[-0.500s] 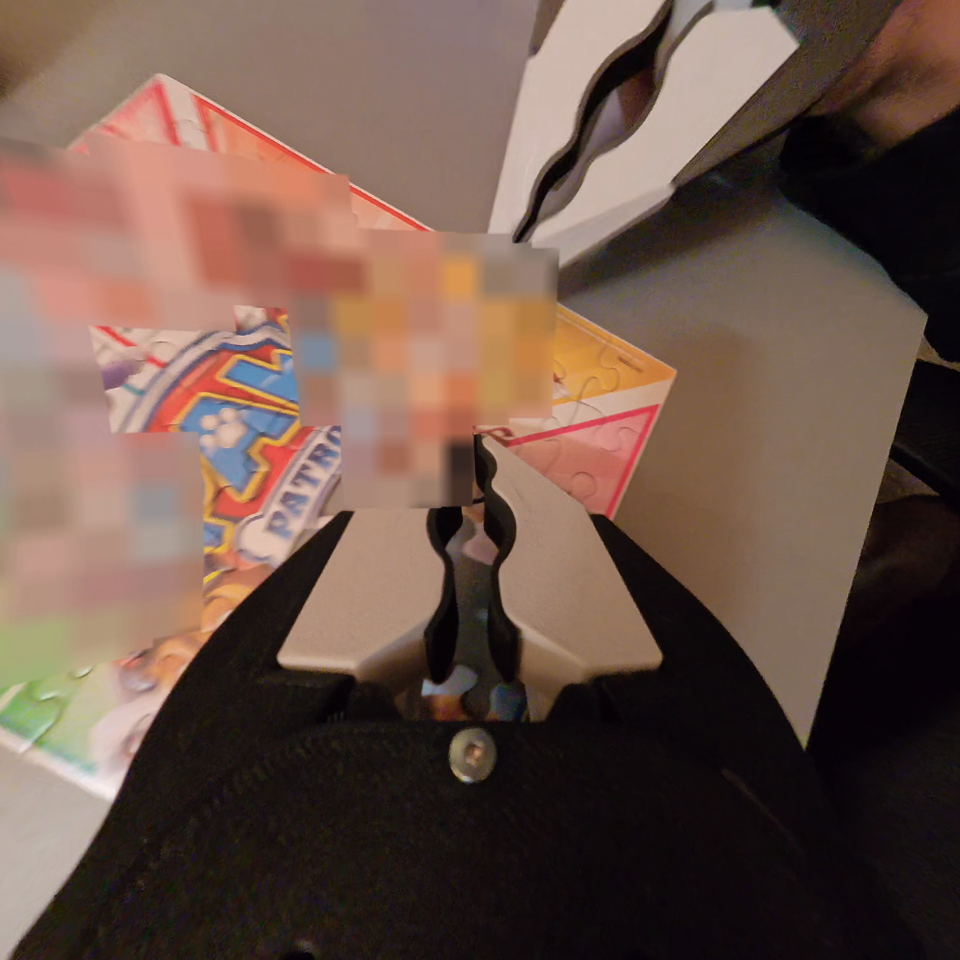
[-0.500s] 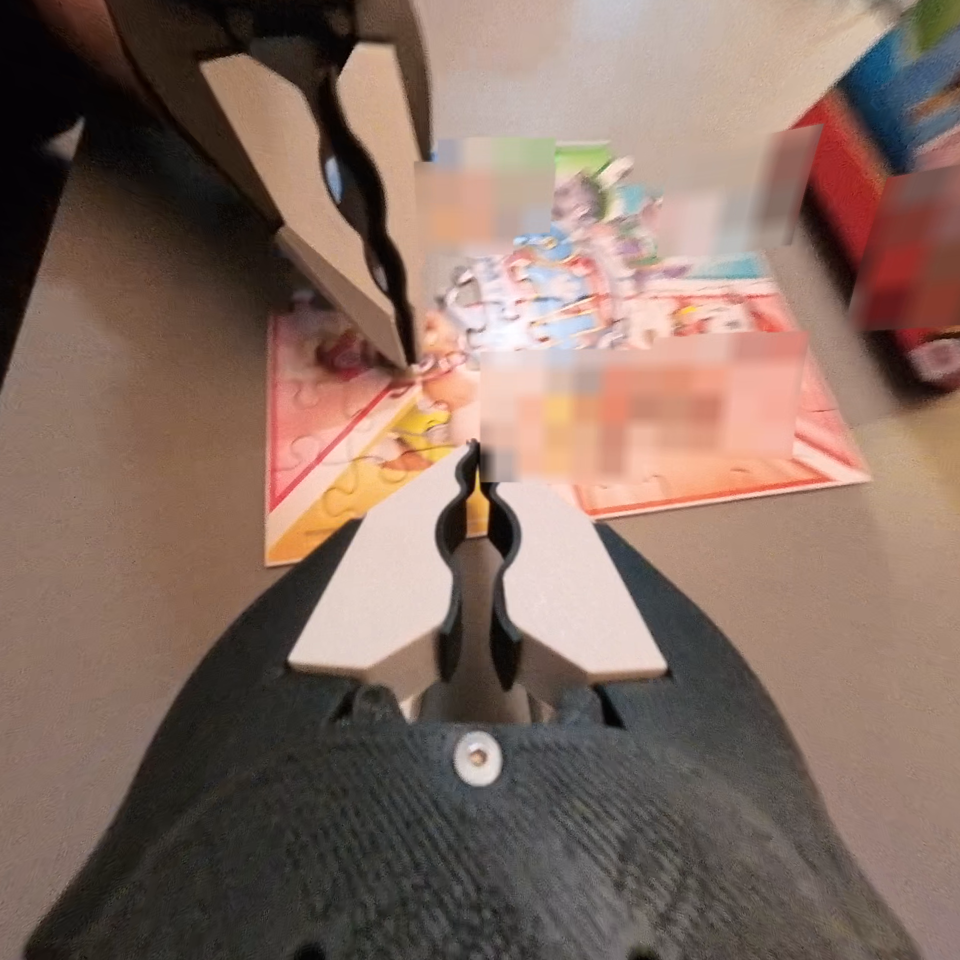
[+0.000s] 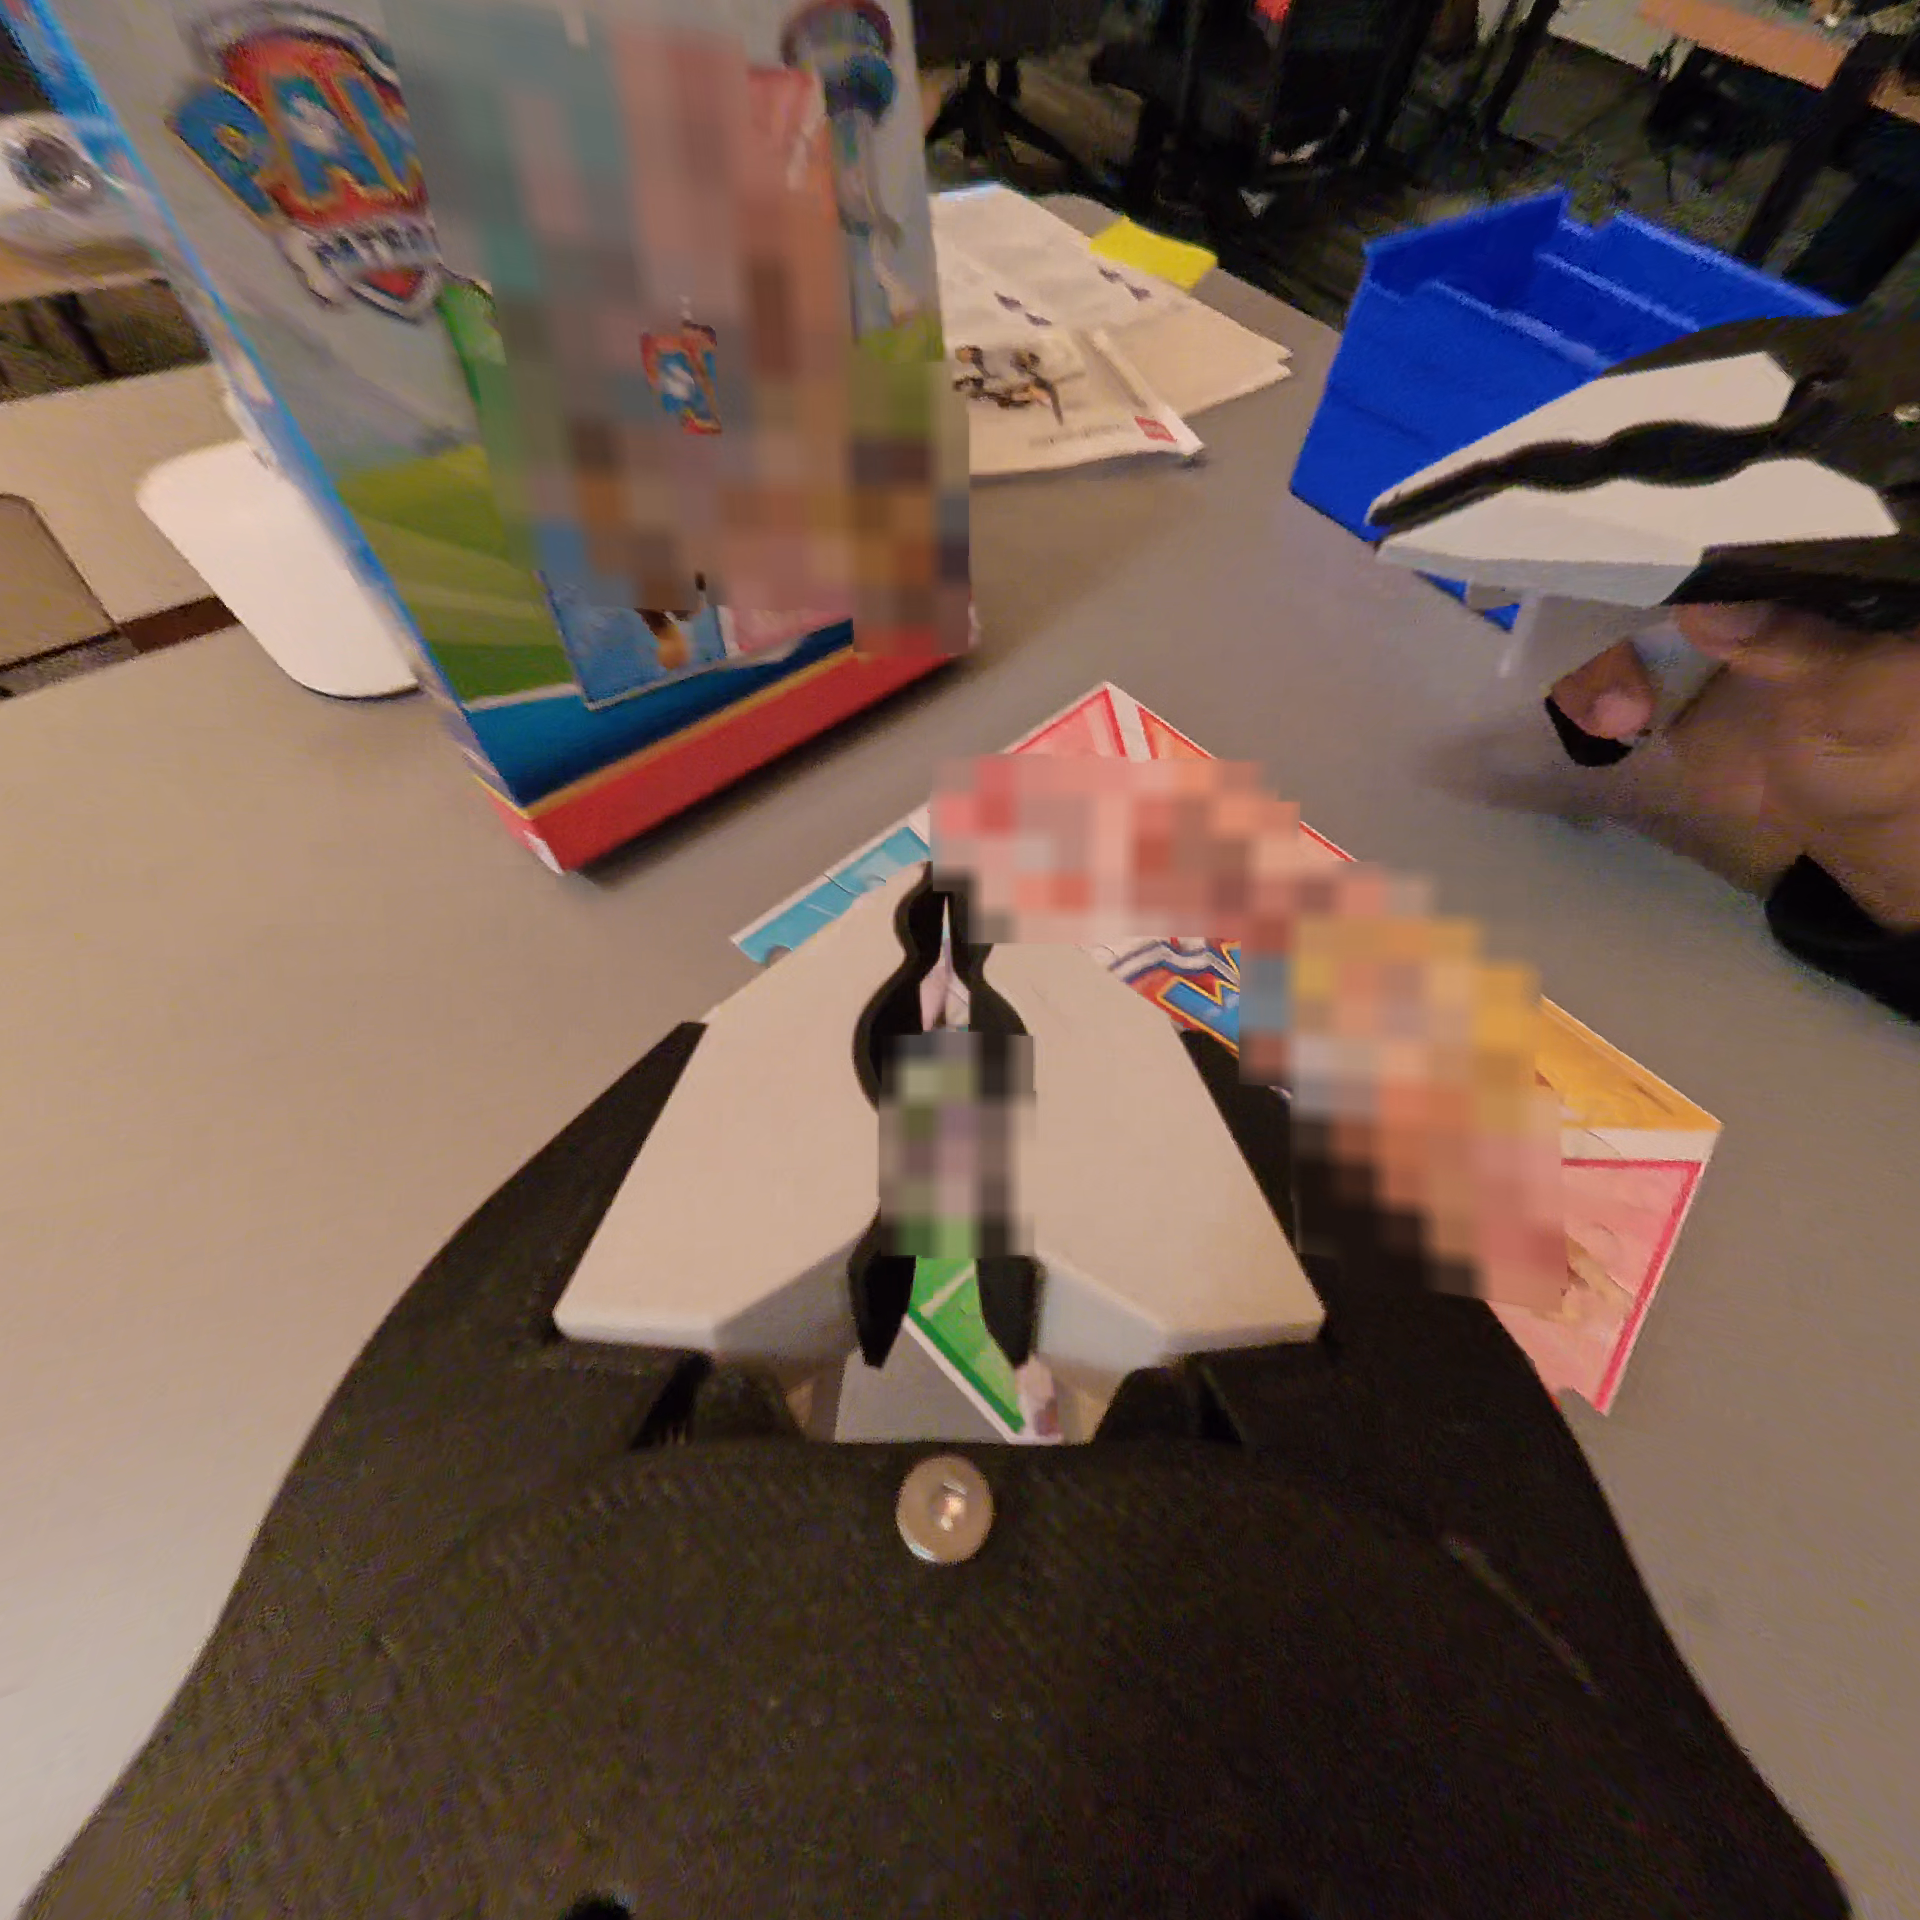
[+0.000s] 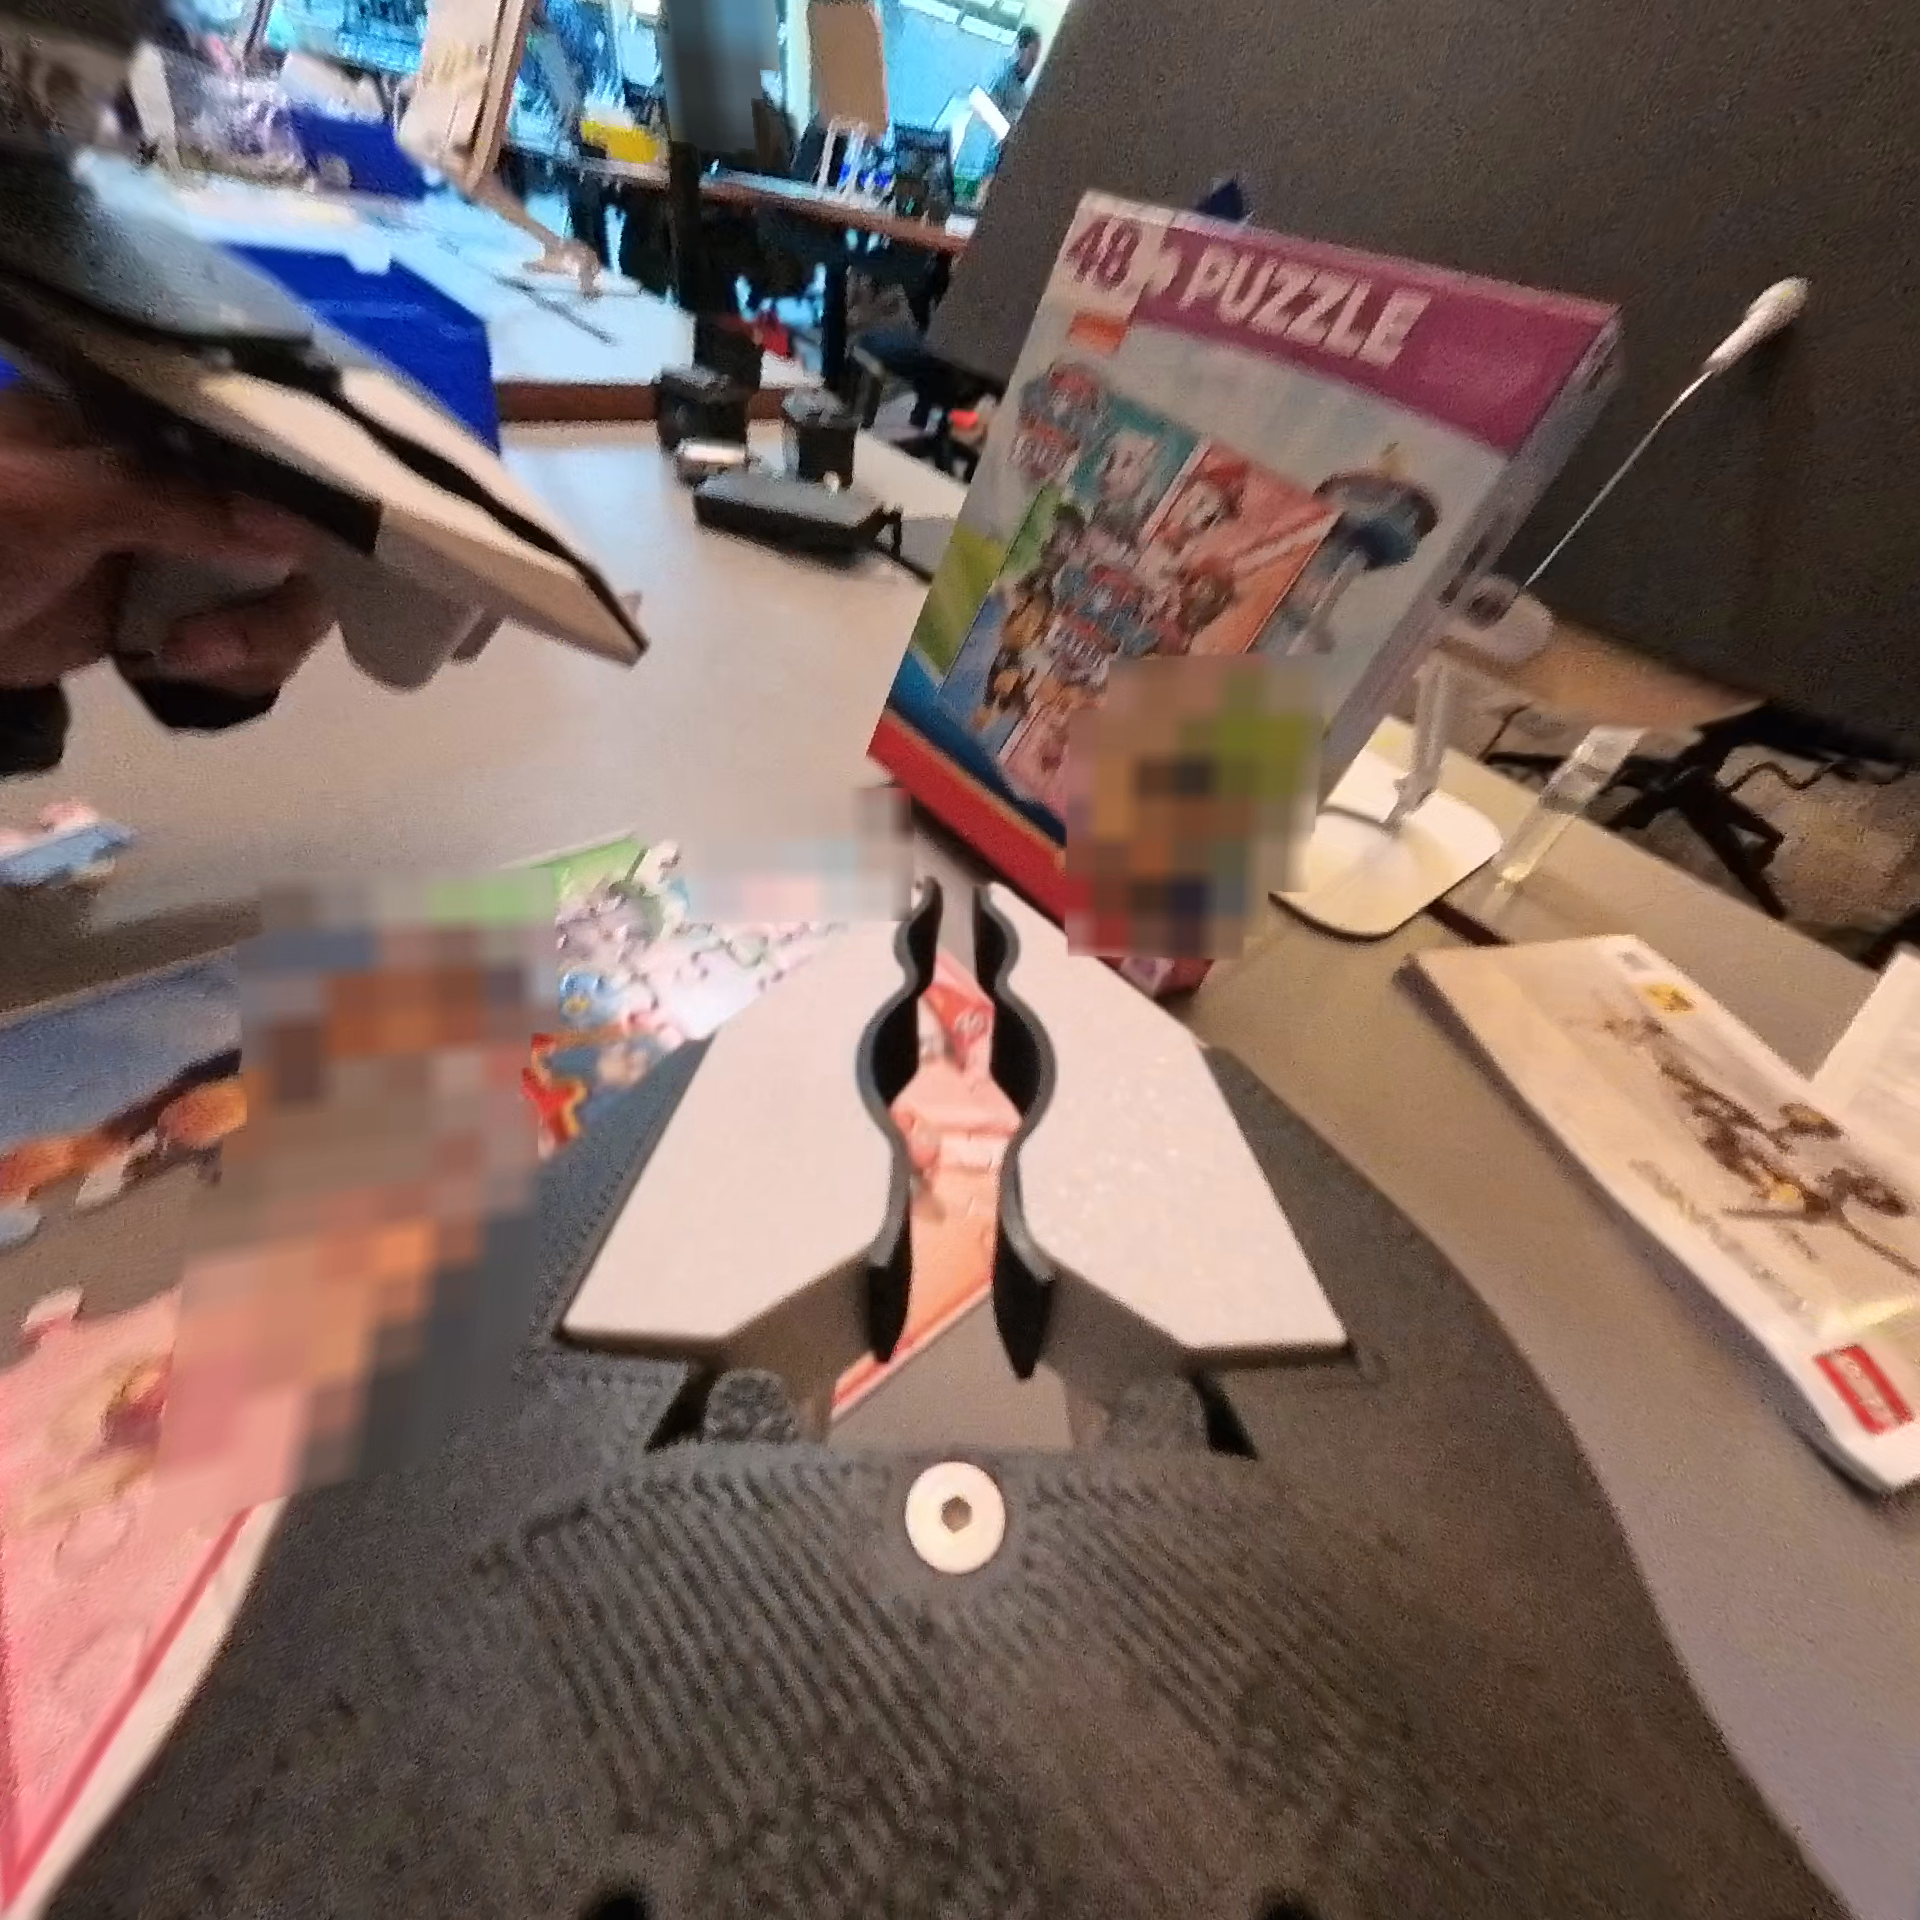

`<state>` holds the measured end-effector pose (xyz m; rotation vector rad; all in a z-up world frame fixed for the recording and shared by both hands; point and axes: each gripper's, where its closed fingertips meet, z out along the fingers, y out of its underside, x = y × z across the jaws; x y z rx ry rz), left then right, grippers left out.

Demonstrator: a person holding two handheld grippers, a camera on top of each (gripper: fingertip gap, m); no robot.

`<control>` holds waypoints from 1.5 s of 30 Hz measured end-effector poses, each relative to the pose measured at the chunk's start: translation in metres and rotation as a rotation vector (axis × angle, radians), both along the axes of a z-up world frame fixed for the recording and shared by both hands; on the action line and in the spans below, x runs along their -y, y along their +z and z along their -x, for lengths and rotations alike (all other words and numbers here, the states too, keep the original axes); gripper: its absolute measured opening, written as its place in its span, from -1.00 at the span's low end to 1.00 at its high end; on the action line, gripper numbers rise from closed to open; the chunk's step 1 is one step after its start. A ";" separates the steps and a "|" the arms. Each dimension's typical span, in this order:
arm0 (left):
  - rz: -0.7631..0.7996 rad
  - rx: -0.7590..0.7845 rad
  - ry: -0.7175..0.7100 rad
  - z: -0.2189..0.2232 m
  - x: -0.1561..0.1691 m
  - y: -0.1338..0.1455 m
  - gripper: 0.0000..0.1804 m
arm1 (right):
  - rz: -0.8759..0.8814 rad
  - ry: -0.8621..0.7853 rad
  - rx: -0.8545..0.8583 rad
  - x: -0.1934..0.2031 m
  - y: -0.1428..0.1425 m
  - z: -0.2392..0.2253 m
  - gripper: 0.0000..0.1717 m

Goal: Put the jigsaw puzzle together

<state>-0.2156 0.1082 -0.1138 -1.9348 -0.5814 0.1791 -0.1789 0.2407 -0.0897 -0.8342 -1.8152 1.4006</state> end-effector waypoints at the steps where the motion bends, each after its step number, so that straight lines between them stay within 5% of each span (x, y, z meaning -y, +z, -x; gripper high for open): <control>1: -0.011 0.001 0.004 0.005 0.002 0.002 -1.00 | 0.028 -0.001 -0.004 0.001 0.008 0.008 -0.93; 7: -0.006 -0.077 0.062 0.016 0.035 -0.015 -1.00 | 0.111 0.119 0.066 0.006 -0.011 0.024 -0.78; 11: -0.146 -0.073 0.027 0.010 0.031 0.011 -1.00 | 0.077 0.091 0.130 -0.010 -0.039 0.017 -0.80; 16: -0.119 -0.135 0.031 0.012 0.027 0.001 -1.00 | 0.287 0.165 0.159 0.002 -0.022 0.011 -0.72; 21: -0.008 -0.152 0.020 0.015 0.025 -0.016 -1.00 | 0.337 0.167 0.164 0.003 -0.019 0.009 -0.72; 31: -0.093 -0.140 0.031 0.014 0.029 -0.002 -1.00 | 0.351 0.185 0.178 0.007 -0.018 0.007 -0.72; 34: -0.047 -0.173 0.081 0.025 0.049 0.016 -1.00 | 0.264 0.156 0.160 0.005 -0.023 0.010 -0.73; 37: -0.224 -0.240 0.135 0.023 0.082 0.067 -1.00 | 0.194 0.123 0.138 0.000 -0.029 0.013 -0.78; 45: -0.250 -0.234 0.257 0.018 0.176 0.128 -0.92 | 0.255 0.117 0.132 -0.005 -0.027 0.014 -0.79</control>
